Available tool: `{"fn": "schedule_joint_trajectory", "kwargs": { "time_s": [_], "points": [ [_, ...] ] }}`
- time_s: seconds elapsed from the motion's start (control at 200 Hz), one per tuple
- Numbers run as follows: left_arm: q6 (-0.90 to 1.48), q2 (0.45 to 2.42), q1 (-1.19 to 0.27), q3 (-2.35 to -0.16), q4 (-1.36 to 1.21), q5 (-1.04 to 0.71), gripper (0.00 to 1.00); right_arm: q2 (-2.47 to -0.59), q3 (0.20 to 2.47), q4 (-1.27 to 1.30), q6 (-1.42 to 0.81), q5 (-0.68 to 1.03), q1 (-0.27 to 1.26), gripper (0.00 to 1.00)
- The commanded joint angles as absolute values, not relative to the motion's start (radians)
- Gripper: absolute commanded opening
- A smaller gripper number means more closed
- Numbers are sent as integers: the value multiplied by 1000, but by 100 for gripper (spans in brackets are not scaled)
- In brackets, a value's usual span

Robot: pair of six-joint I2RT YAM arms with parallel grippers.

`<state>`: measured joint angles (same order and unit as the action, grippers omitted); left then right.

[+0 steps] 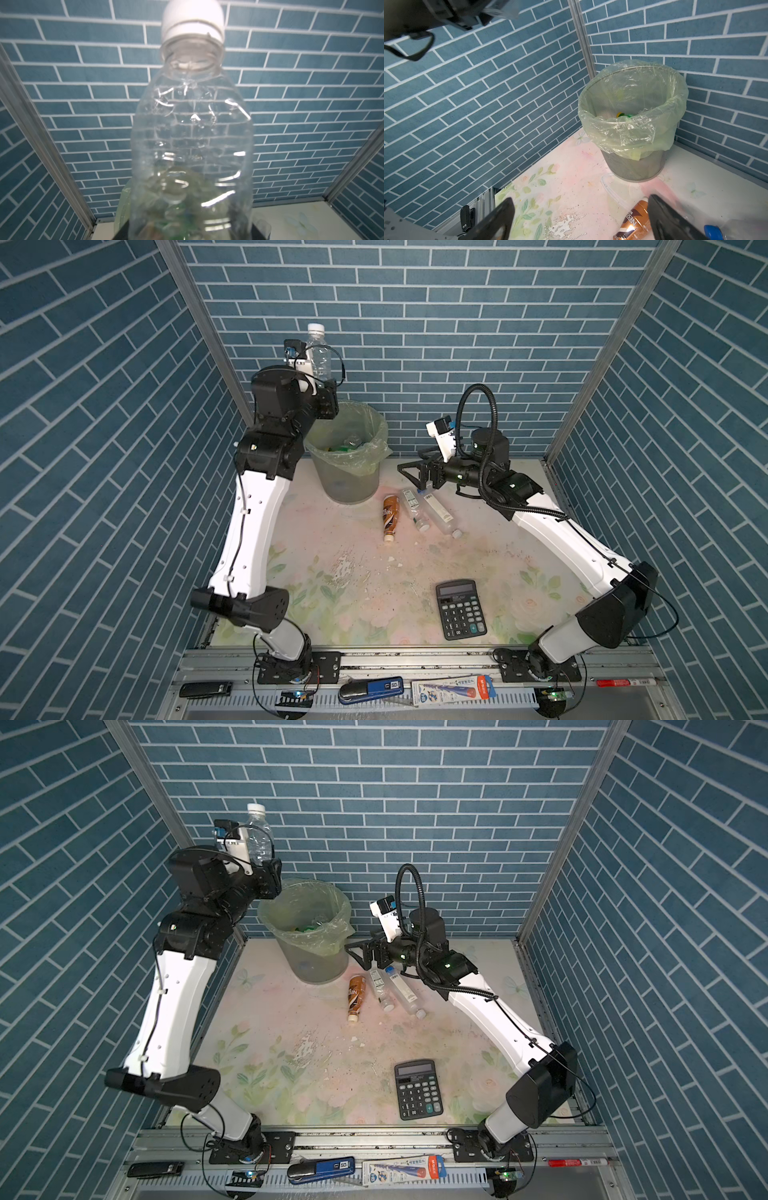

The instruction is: Throw the plastic bottles in the bin

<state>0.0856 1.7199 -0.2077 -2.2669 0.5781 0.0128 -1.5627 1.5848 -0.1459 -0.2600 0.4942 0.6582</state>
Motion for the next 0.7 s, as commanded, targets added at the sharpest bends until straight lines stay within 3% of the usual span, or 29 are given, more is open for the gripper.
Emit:
{"fn": "schedule_joint_trajectory", "kwargs": {
  "time_s": [0.0, 0.075, 0.16, 0.31, 0.695],
  "points": [
    [190, 1946, -175, -2418, 850, -95, 79, -1574, 1634, -156, -216, 497, 661, 99],
    [204, 2023, -174, -2504, 937, -179, 87, -1572, 1625, -161, -213, 491, 661, 99],
    [217, 1971, -183, -2398, 860, -201, 99, -1571, 1620, -160, -212, 485, 661, 99],
    [229, 1829, -183, -2195, 716, -192, 99, -1572, 1608, -148, -226, 485, 661, 99],
    [278, 1688, -194, -2080, 642, -247, 99, -1548, 1557, -133, -273, 453, 661, 99]
  ]
}}
